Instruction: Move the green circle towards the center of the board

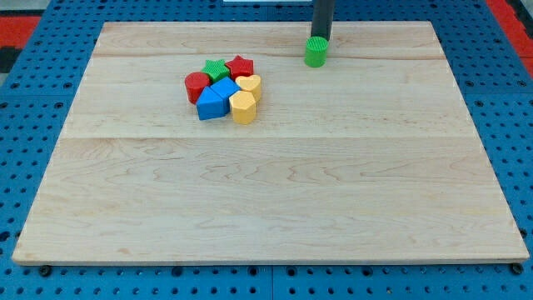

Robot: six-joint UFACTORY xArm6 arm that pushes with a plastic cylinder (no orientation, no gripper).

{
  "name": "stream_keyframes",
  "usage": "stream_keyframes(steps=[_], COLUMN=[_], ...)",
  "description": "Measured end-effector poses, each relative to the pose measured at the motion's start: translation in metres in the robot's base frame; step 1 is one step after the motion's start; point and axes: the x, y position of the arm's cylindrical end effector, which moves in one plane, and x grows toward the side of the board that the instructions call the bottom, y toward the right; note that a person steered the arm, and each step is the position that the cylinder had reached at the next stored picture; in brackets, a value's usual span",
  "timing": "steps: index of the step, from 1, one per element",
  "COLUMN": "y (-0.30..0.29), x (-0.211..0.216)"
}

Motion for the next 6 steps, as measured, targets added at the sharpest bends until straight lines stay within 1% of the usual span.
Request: stream_keyframes(steps=[3, 4, 5, 6], y=[-0.019, -0.010, -0.028, -0.062], x=[0.066, 0.074, 0.078, 0.080])
